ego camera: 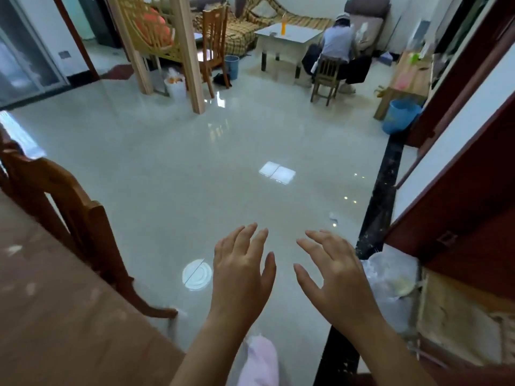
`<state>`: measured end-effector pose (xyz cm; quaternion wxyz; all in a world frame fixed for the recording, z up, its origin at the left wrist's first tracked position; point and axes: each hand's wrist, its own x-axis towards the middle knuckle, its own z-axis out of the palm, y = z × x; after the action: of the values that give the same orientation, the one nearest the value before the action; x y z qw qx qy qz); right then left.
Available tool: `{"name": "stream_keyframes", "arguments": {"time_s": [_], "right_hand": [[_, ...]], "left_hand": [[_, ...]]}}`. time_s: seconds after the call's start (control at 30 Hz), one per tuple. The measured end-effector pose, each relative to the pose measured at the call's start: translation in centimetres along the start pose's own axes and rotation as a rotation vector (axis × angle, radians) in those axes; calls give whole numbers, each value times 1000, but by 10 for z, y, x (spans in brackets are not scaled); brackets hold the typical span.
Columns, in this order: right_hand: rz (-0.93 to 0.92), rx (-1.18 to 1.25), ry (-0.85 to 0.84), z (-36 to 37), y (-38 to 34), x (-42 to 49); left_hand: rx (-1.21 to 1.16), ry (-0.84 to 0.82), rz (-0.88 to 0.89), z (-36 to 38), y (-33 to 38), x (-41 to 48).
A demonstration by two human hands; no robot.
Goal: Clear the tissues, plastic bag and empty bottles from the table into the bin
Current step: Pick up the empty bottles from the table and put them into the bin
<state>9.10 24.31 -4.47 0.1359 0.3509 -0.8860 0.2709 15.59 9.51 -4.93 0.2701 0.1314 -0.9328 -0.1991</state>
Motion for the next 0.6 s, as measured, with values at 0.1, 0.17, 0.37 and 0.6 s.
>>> {"name": "stream_keyframes", "arguments": {"time_s": [0.1,0.17,0.37,0.6], "right_hand": [[0,-25,2,14,27,60],[-6,-40,-23,25,38,103],[-76,-57,-87,56,59,223],[-150,-2,-112,104,79,312]], "left_hand": [[-23,23,-2,27,-14,58],[-41,45,-5,41,-26,95],[-39,104,-44,69,-62,195],[37,119,-110,90,-105,266]]}}
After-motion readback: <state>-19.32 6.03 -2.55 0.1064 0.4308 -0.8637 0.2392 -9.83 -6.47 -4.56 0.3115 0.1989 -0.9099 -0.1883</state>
